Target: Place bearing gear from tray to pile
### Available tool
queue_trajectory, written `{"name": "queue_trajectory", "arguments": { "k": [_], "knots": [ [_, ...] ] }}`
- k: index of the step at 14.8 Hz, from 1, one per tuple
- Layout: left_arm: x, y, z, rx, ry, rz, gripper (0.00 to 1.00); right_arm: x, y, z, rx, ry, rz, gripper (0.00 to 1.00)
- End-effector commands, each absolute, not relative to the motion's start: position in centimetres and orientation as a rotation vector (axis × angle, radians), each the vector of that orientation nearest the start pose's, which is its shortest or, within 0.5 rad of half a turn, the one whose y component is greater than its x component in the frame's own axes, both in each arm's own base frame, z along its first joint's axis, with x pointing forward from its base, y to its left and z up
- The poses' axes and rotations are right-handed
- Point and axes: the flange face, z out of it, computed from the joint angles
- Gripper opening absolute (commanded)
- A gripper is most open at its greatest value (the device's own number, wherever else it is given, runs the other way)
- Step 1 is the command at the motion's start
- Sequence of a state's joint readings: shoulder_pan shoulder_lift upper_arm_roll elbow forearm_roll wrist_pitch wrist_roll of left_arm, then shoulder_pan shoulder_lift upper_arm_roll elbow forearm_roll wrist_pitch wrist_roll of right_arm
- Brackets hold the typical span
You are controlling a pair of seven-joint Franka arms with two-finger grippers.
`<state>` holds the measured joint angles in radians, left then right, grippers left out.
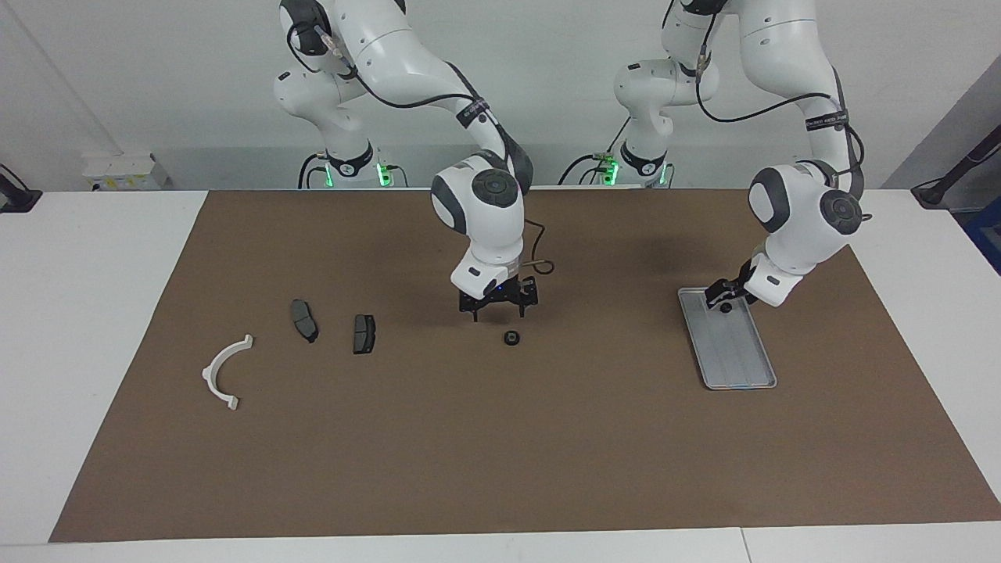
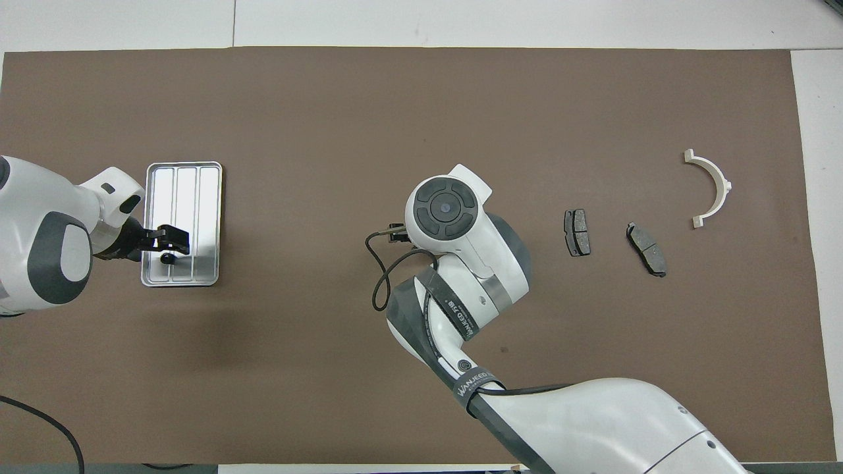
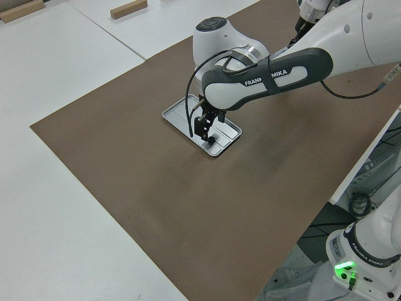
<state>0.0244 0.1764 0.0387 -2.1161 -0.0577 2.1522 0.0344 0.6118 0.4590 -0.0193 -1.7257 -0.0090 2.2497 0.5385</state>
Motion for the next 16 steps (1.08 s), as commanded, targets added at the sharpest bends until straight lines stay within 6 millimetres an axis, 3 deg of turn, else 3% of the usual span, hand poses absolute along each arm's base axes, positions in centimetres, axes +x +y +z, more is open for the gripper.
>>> {"name": "queue_trajectory", "arguments": {
  "k": [1, 4, 8, 16],
  "knots": [
    [53.4, 3.8, 31.6, -3.176, -0.11, 0.174, 0.94, 56.0, 37.5, 32.2, -3.107, -0.14, -0.132, 1.0],
    [53.4, 3.9, 31.6, -3.176, -0.113, 0.165, 0.84, 56.6, 38.0, 30.9, -3.094, -0.133, -0.147, 1.0],
    [53.1, 3.8, 31.2, -3.173, -0.148, 0.168, 0.74, 57.6, 38.6, 31.0, -3.084, -0.134, -0.166, 1.0],
    [52.4, 3.8, 30.3, -3.172, -0.152, 0.165, 0.67, 57.6, 38.9, 29.5, -3.091, -0.14, -0.151, 1.0]
  ]
}}
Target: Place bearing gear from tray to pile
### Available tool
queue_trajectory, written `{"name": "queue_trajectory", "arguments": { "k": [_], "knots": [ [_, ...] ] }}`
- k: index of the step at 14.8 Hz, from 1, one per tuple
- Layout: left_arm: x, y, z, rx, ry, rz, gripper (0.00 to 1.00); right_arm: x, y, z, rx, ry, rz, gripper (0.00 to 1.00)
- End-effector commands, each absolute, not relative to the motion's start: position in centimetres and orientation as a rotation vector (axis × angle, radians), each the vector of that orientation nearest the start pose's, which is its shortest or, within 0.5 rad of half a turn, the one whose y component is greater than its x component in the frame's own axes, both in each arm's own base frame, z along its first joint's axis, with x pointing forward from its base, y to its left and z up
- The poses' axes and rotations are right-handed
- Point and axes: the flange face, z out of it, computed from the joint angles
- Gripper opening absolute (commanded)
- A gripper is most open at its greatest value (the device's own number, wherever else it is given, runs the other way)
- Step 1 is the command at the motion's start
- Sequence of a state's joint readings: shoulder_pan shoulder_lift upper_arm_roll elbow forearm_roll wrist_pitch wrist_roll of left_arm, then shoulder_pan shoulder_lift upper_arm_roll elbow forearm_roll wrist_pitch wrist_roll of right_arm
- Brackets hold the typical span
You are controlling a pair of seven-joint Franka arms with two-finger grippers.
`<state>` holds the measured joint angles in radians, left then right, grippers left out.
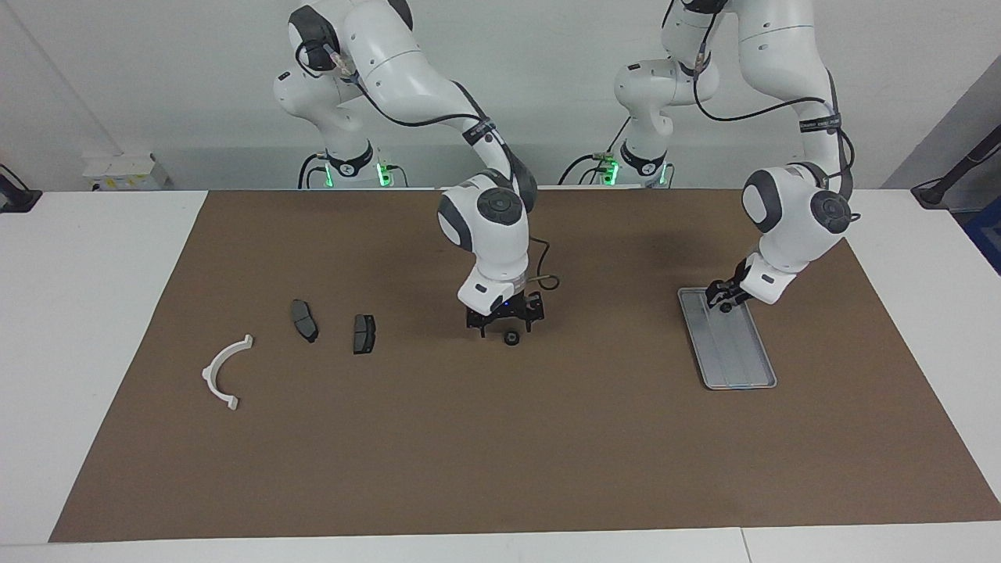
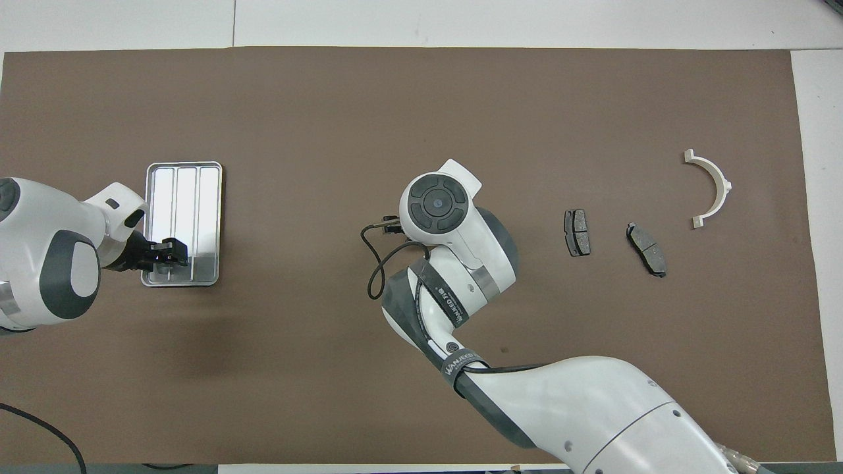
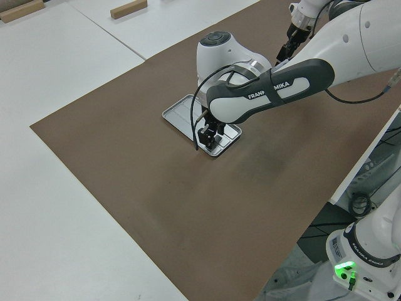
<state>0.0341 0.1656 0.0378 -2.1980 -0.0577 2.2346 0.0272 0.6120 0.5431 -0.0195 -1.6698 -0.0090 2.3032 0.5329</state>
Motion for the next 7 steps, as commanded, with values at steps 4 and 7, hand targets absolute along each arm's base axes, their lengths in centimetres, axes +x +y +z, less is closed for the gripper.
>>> {"name": "queue_trajectory", "arguments": {
  "k": [4, 7],
  "knots": [
    [52.47, 3.82, 30.36, -3.172, -0.154, 0.156, 0.61, 57.33, 39.35, 29.1, -3.088, -0.148, -0.154, 1.0],
    [52.63, 3.85, 30.44, -3.171, -0.169, 0.129, 0.61, 57.14, 39.75, 28.76, -3.083, -0.154, -0.155, 1.0]
  ]
}}
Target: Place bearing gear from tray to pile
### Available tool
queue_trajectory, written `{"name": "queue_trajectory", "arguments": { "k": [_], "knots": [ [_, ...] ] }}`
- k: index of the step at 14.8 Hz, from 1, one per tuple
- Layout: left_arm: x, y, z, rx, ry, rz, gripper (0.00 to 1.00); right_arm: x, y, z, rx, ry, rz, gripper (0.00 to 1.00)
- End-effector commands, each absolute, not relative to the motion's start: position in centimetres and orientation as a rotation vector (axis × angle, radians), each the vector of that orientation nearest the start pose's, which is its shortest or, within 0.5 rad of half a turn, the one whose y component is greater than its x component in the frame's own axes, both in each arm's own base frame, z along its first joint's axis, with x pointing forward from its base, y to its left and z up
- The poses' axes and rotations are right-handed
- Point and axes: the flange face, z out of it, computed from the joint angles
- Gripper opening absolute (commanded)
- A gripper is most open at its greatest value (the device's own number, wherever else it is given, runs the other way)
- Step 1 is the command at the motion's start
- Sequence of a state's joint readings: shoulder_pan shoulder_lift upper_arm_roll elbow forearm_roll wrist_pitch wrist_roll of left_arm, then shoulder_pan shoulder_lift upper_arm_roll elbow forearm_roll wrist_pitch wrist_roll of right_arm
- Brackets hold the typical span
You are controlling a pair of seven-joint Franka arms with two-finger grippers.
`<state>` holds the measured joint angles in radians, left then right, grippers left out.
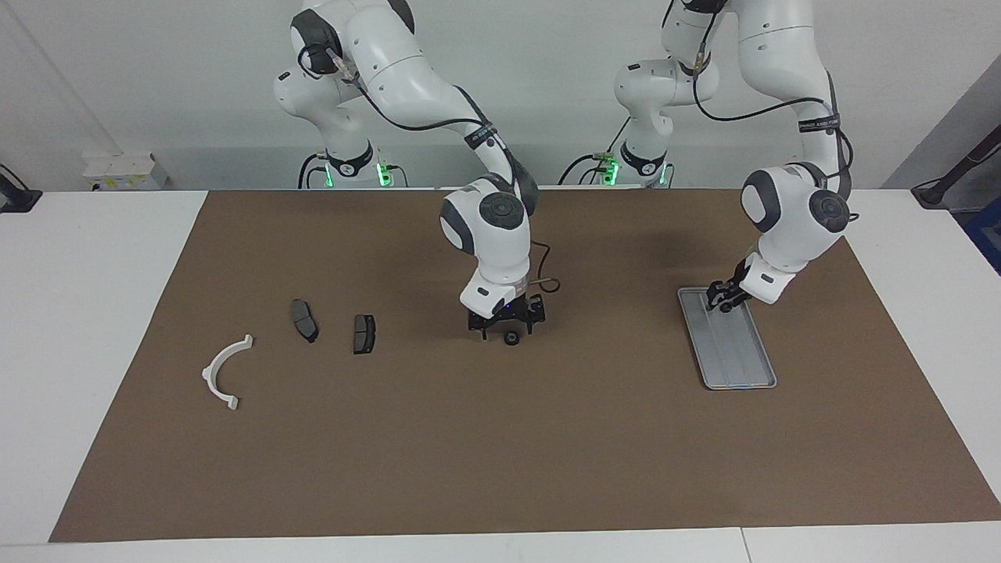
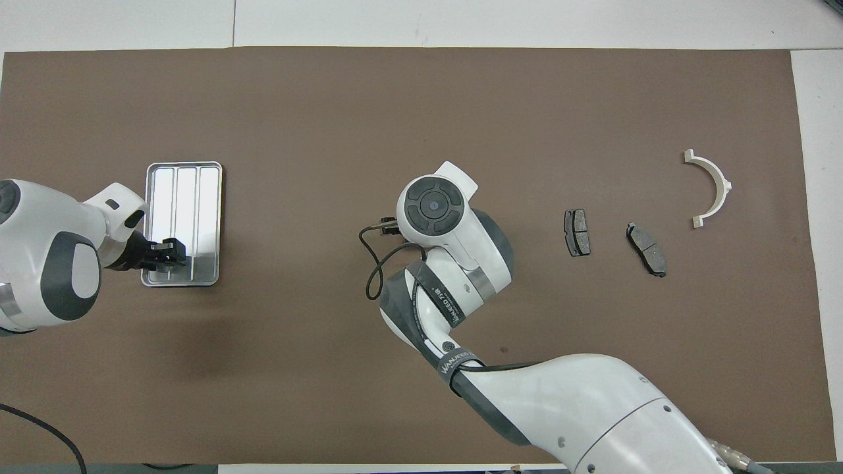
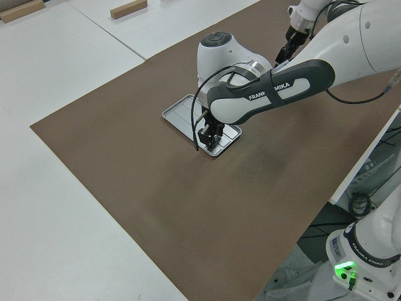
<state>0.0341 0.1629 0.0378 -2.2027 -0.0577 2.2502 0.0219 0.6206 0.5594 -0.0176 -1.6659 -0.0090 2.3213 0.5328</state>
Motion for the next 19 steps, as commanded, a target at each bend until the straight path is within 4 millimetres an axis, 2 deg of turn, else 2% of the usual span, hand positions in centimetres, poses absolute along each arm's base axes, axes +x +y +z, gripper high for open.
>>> {"name": "queue_trajectory", "arguments": {
  "k": [1, 11, 13, 14, 15, 16, 18, 19],
  "knots": [
    [52.7, 3.9, 30.4, -3.169, -0.186, 0.125, 0.61, 57.1, 39.7, 28.8, -3.083, -0.153, -0.154, 1.0],
    [52.9, 3.9, 30.4, -3.167, -0.207, 0.093, 0.61, 56.9, 39.6, 28.2, -3.077, -0.147, -0.157, 0.94],
    [52.9, 3.9, 30.4, -3.167, -0.209, 0.091, 0.6, 56.7, 39.6, 27.9, -3.08, -0.152, -0.149, 0.75],
    [52.9, 3.9, 30.4, -3.167, -0.209, 0.093, 0.53, 56.6, 39.6, 27.7, -3.082, -0.15, -0.142, 0.63],
    [52.9, 3.9, 30.4, -3.167, -0.209, 0.093, 0.44, 56.5, 39.6, 27.7, -3.08, -0.145, -0.139, 0.45],
    [52.9, 3.9, 30.4, -3.167, -0.209, 0.093, 0.34, 56.4, 39.7, 27.6, -3.081, -0.14, -0.137, 0.21],
    [52.9, 3.7, 30.4, -3.167, -0.204, 0.093, 0.26, 56.5, 39.7, 27.7, -3.081, -0.138, -0.14, 0.0],
    [53.0, 3.6, 30.4, -3.167, -0.202, 0.091, 0.19, 56.6, 39.6, 27.9, -3.082, -0.141, -0.142, 0.0]
  ]
}}
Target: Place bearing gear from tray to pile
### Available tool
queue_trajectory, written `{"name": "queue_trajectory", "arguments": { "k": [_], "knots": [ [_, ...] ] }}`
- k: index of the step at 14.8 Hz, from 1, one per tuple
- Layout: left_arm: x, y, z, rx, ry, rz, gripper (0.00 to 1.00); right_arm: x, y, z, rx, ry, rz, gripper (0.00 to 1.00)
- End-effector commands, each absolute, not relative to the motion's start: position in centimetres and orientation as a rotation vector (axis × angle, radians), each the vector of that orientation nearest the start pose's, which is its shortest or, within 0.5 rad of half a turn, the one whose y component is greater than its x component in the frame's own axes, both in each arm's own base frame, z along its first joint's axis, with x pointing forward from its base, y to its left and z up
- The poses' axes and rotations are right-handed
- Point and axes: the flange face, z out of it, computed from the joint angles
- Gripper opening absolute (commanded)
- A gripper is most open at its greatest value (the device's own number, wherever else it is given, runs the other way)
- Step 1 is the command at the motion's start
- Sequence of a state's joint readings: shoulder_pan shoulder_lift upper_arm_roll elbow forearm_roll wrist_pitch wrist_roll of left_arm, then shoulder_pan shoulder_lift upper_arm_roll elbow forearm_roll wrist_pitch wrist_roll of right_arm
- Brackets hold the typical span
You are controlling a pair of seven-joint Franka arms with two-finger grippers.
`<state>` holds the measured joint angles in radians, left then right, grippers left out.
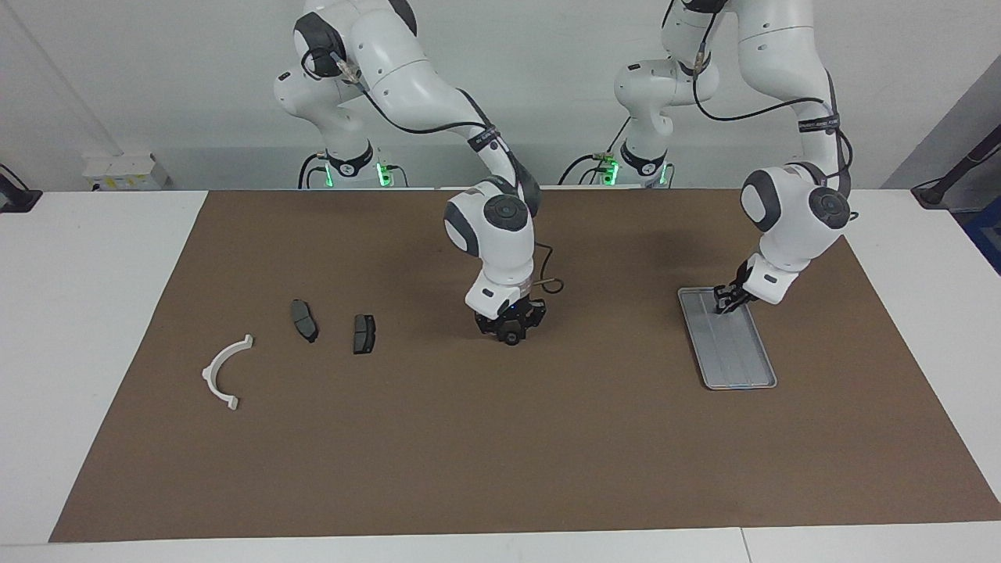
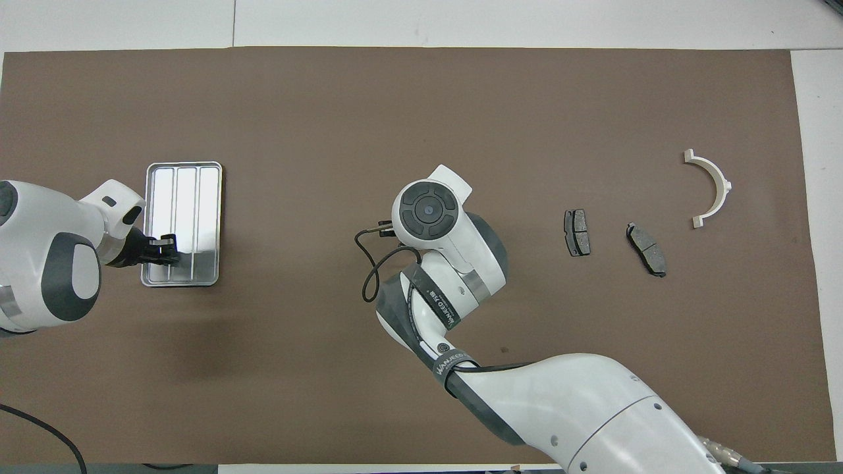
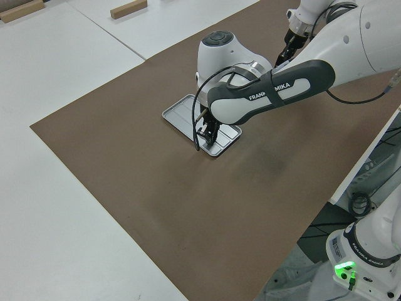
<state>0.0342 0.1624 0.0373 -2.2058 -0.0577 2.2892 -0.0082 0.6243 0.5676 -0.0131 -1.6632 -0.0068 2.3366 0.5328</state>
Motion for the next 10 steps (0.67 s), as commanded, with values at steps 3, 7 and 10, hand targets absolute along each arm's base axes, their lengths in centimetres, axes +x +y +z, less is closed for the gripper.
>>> {"name": "queue_trajectory", "arguments": {
  "k": [3, 7, 10],
  "knots": [
    [53.0, 3.7, 30.5, -3.167, -0.207, 0.091, 0.12, 57.3, 39.5, 29.5, -3.081, -0.153, -0.179, 0.0],
    [54.5, 3.1, 31.8, -3.162, -0.275, 0.056, 0.12, 61.5, 34.4, 34.9, -3.088, -0.155, -0.2, 0.0],
    [56.2, -0.7, 33.3, -3.151, -0.359, 0.064, 0.12, 65.7, 24.4, 40.0, -3.093, -0.27, -0.187, 0.0]
  ]
}}
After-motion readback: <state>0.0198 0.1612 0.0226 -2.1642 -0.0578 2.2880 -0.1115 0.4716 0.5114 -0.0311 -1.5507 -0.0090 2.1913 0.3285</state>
